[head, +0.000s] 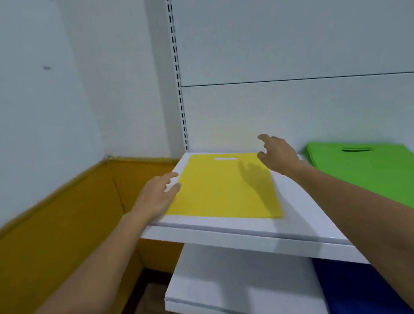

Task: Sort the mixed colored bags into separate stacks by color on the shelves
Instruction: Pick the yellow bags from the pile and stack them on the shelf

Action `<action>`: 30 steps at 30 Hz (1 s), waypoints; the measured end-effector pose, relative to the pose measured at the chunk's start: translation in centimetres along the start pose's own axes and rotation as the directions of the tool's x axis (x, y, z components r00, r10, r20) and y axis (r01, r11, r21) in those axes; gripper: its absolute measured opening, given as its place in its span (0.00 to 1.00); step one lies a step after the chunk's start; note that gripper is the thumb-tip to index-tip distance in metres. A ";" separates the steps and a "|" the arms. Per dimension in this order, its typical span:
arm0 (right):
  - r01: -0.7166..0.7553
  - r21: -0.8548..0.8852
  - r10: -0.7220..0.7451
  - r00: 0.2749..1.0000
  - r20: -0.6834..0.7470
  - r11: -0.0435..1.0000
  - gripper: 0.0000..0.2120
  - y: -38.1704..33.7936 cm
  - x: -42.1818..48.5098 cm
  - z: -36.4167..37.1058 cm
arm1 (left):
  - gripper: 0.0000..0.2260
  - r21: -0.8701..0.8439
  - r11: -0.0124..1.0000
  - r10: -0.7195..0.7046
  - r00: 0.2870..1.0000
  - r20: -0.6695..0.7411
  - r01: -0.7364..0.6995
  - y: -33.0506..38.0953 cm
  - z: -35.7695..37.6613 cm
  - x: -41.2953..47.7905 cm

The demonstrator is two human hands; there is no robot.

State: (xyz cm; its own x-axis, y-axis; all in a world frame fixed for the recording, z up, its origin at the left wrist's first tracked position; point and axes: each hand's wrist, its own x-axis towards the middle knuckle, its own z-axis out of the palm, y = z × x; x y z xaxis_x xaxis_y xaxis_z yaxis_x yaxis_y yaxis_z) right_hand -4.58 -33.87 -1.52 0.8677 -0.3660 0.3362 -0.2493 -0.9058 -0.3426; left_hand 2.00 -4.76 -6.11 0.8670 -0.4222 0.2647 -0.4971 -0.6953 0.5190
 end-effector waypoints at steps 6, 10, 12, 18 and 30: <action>-0.179 -0.148 0.180 0.984 -0.009 0.973 0.21 4.0 -3.3 1.5 | 0.20 0.124 0.992 -0.009 0.999 0.049 0.003 -0.8 3.1 5.3; -0.314 -0.142 0.319 0.948 0.013 0.939 0.22 3.0 -3.0 2.7 | 0.22 0.236 0.971 0.025 0.997 0.074 -0.042 -0.1 4.9 7.0; -0.377 -0.135 0.379 0.925 -0.013 0.916 0.24 1.6 -2.4 3.8 | 0.23 0.148 0.989 0.000 0.999 0.040 -0.006 -0.2 5.2 7.3; -0.426 -0.163 0.415 0.904 -0.101 0.890 0.20 -1.2 -2.0 6.5 | 0.20 0.119 0.983 -0.133 0.988 -0.075 0.142 0.5 4.8 6.6; -0.377 0.310 0.462 0.841 -0.281 0.873 0.09 -0.6 -2.6 5.9 | 0.04 -0.023 1.000 -0.016 0.990 -0.142 0.013 -0.1 4.0 5.9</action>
State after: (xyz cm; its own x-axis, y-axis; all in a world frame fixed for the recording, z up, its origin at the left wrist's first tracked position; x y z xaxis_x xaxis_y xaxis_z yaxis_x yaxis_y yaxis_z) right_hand -4.14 -31.10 -7.40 0.4938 -0.7867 0.3706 -0.4114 -0.5868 -0.6974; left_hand 7.05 -9.51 -7.84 0.8710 -0.3243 0.3691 -0.4851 -0.6870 0.5411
